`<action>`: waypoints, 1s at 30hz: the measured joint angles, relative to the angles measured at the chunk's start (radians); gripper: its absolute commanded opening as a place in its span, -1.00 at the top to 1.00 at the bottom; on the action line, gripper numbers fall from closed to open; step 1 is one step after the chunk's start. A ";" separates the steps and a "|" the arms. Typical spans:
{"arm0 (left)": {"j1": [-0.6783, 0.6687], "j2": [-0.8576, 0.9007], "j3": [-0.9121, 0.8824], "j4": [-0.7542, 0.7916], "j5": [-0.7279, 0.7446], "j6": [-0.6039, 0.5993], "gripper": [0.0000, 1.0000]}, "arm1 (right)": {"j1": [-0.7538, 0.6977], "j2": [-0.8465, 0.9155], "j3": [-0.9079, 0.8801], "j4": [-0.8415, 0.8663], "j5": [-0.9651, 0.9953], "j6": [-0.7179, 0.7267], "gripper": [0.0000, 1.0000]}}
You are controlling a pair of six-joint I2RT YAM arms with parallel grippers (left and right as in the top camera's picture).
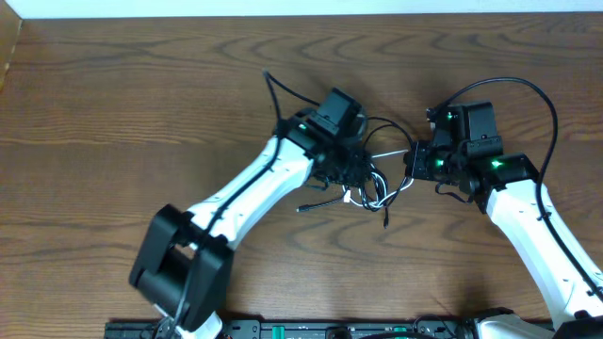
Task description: Untangle cables
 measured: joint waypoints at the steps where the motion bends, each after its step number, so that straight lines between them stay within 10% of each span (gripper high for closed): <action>1: -0.008 0.018 0.000 0.008 0.003 0.000 -0.19 | 0.000 0.000 0.000 0.000 0.000 0.000 0.98; 6: -0.031 0.089 0.000 0.038 0.006 0.000 -0.18 | 0.000 0.000 0.000 -0.002 0.000 0.000 0.98; 10: -0.034 0.128 0.000 0.042 -0.006 0.001 0.84 | 0.000 0.000 0.000 -0.003 0.001 0.000 0.98; 30: 0.259 -0.278 -0.011 -0.090 -0.163 0.013 0.85 | -0.081 0.000 0.004 -0.232 0.450 0.060 0.98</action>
